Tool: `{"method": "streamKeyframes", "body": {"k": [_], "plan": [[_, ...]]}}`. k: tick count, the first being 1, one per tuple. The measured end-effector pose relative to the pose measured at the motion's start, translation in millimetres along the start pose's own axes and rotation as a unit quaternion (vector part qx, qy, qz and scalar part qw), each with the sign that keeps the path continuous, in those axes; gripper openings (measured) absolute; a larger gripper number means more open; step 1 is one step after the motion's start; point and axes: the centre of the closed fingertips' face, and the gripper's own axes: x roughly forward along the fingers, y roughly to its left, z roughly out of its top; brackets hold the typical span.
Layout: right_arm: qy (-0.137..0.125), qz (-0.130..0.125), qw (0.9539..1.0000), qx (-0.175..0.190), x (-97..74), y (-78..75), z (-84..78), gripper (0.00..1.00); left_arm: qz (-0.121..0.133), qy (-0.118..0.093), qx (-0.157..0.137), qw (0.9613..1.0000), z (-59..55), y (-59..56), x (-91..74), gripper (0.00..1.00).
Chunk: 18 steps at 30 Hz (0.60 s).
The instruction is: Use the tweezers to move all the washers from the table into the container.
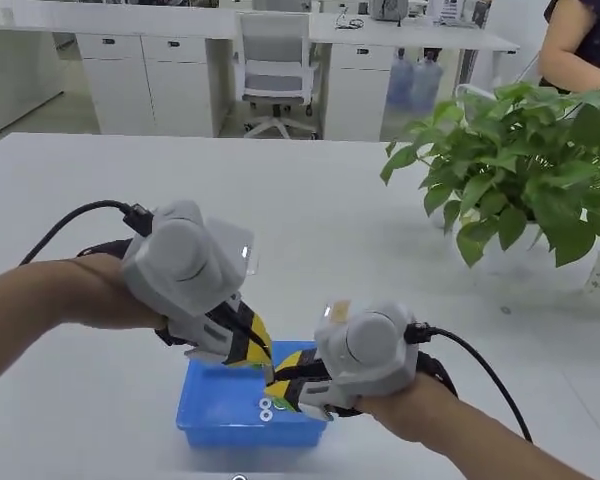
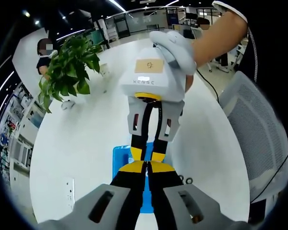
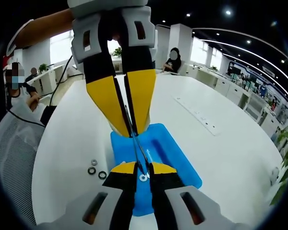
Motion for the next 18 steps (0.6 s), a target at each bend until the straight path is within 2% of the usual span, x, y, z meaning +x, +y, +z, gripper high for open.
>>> {"method": "streamKeyframes", "body": {"k": [10, 18], "plan": [[-0.006, -0.008, 0.9999, -0.004, -9.5, 8.3, 8.7, 0.11, 0.007, -0.002, 0.006, 1.0000, 9.4, -8.5, -9.7, 0.06], [-0.010, -0.009, 0.9999, -0.010, -13.6, 18.9, 14.1, 0.11, 0.008, 0.001, 0.006, 0.9999, 11.6, -17.0, -16.5, 0.06]]}}
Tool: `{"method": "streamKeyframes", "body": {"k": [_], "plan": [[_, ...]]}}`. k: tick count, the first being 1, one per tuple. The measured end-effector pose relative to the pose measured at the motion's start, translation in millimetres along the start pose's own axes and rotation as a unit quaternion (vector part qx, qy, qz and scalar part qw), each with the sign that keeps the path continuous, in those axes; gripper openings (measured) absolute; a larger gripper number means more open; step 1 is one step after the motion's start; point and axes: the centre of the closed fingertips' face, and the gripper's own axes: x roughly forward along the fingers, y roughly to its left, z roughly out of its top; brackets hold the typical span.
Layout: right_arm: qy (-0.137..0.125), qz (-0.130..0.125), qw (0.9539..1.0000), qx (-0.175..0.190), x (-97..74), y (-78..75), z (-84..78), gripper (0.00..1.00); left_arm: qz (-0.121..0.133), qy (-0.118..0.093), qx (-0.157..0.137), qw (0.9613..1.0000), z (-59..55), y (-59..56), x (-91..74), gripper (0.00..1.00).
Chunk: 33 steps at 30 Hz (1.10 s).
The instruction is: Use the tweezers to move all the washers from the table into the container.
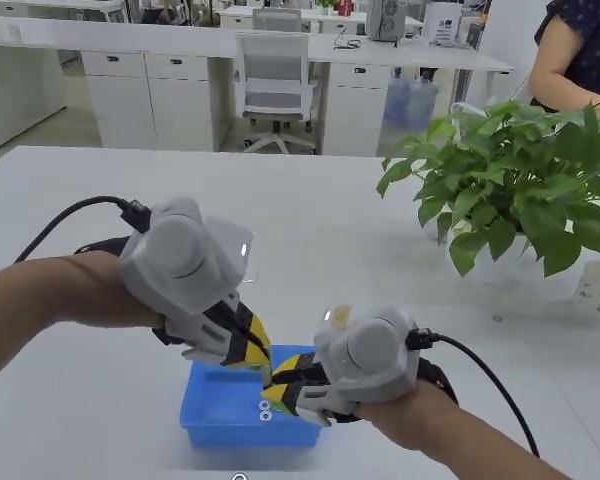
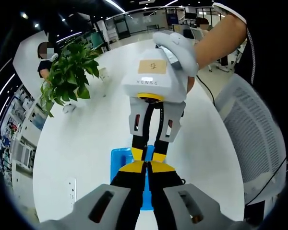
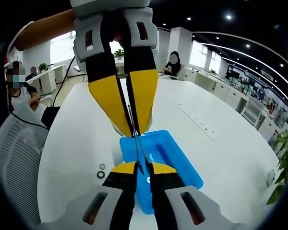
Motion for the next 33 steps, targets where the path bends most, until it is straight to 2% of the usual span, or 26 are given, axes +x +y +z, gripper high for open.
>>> {"method": "streamKeyframes", "body": {"k": [10, 22, 33], "plan": [[-0.001, 0.006, 1.0000, -0.003, 1.9, 16.9, -0.8, 0.11, 0.002, 0.005, -0.005, 1.0000, -4.3, -16.1, -3.7, 0.06], [0.000, 0.020, 0.9998, -0.004, 8.0, 38.8, -3.5, 0.11, -0.003, 0.012, -0.014, 0.9998, -15.3, -35.7, -5.3, 0.06], [0.008, 0.037, 0.9993, -0.001, 18.2, 60.5, -14.3, 0.11, -0.013, 0.015, -0.026, 0.9994, -27.0, -54.8, 1.8, 0.06]]}}
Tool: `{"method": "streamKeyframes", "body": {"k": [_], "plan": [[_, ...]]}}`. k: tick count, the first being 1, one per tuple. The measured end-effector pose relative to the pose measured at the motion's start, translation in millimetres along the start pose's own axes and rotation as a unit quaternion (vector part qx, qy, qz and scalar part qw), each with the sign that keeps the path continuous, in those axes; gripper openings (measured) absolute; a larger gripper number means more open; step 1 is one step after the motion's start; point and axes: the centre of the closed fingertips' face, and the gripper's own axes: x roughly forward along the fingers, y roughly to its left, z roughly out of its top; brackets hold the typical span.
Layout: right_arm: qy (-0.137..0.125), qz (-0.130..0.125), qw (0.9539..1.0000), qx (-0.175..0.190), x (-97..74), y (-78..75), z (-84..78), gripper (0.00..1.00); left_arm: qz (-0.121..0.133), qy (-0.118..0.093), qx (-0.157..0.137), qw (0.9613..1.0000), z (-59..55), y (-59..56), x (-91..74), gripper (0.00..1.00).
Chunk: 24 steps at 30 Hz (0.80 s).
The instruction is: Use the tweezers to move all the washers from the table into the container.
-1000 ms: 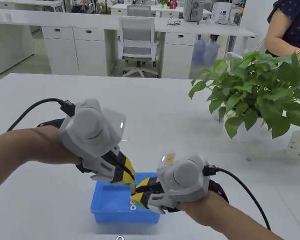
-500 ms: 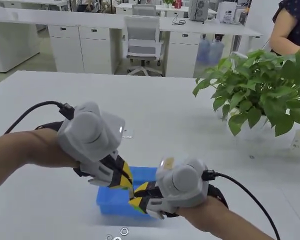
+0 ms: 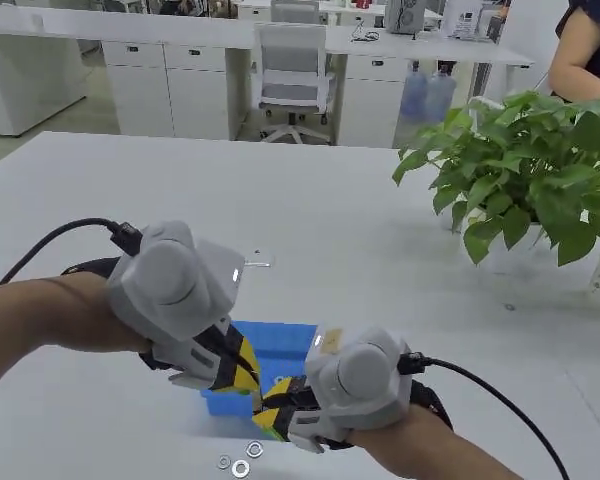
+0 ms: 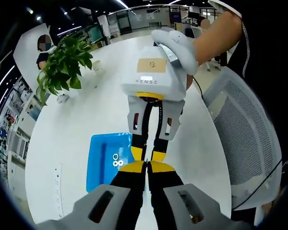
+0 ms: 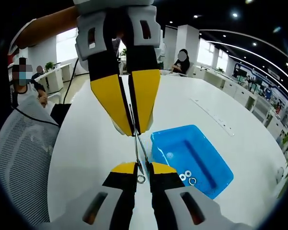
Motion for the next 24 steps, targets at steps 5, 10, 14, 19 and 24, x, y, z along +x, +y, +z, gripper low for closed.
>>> {"method": "streamKeyframes", "body": {"k": [5, 10, 14, 19, 24], "plan": [[0.003, 0.005, 1.0000, 0.001, 3.8, 5.5, -3.9, 0.11, -0.003, 0.001, -0.004, 1.0000, -5.1, -6.2, 3.0, 0.06], [0.005, 0.011, 0.9999, 0.003, 8.5, 11.8, -8.0, 0.11, -0.006, 0.001, -0.010, 0.9999, -9.7, -10.5, 5.8, 0.06], [0.009, 0.016, 0.9998, 0.002, 12.7, 16.9, -11.5, 0.11, -0.010, 0.004, -0.014, 0.9998, -14.2, -15.5, 8.8, 0.06], [0.011, 0.023, 0.9997, 0.003, 16.4, 21.7, -15.1, 0.11, -0.014, 0.004, -0.021, 0.9997, -19.1, -20.0, 11.3, 0.06], [0.016, 0.031, 0.9994, 0.002, 20.4, 26.5, -18.8, 0.11, -0.018, 0.003, -0.028, 0.9994, -23.3, -23.9, 14.1, 0.06]]}}
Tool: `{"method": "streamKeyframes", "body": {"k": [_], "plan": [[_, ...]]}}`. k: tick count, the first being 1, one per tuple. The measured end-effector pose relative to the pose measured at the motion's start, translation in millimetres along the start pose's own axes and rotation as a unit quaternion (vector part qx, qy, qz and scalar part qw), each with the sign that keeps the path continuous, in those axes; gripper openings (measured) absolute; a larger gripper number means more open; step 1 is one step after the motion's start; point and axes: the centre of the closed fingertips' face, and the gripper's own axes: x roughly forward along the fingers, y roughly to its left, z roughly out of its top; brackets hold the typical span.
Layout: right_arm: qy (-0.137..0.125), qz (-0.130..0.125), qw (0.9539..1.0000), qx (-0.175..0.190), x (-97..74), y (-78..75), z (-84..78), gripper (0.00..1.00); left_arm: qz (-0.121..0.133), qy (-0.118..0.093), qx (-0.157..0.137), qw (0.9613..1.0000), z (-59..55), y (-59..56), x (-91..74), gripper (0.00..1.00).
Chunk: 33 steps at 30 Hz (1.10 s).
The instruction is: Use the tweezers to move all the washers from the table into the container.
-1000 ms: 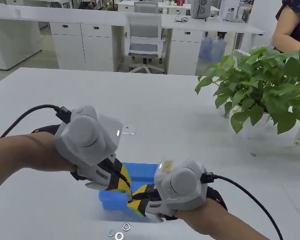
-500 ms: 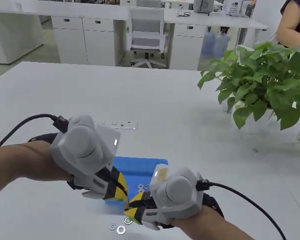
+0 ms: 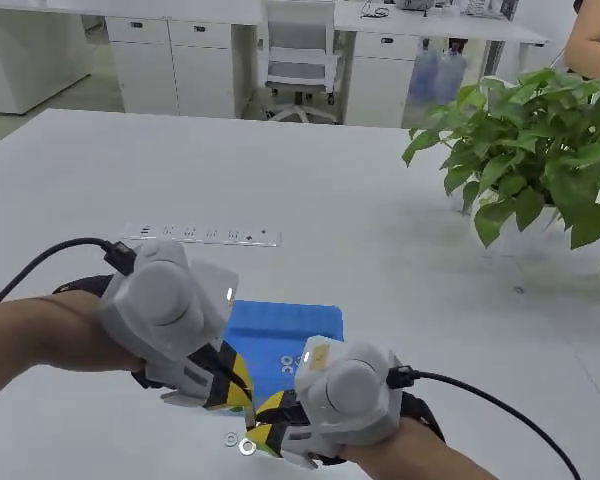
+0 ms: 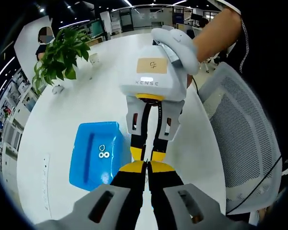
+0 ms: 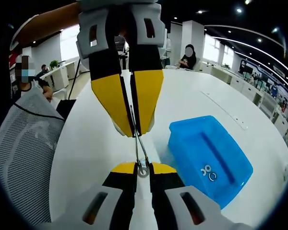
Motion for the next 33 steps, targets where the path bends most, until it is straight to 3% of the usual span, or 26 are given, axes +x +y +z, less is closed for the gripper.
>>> {"method": "streamKeyframes", "body": {"k": [11, 33], "plan": [[0.005, 0.013, 0.9999, 0.001, 9.4, 5.8, -5.3, 0.11, -0.007, 0.002, -0.013, 0.9999, -10.7, -3.4, 4.3, 0.06], [0.002, 0.013, 0.9999, 0.005, 8.7, 6.6, -6.7, 0.12, -0.012, -0.009, -0.025, 0.9996, -10.1, -1.3, 3.7, 0.06]]}}
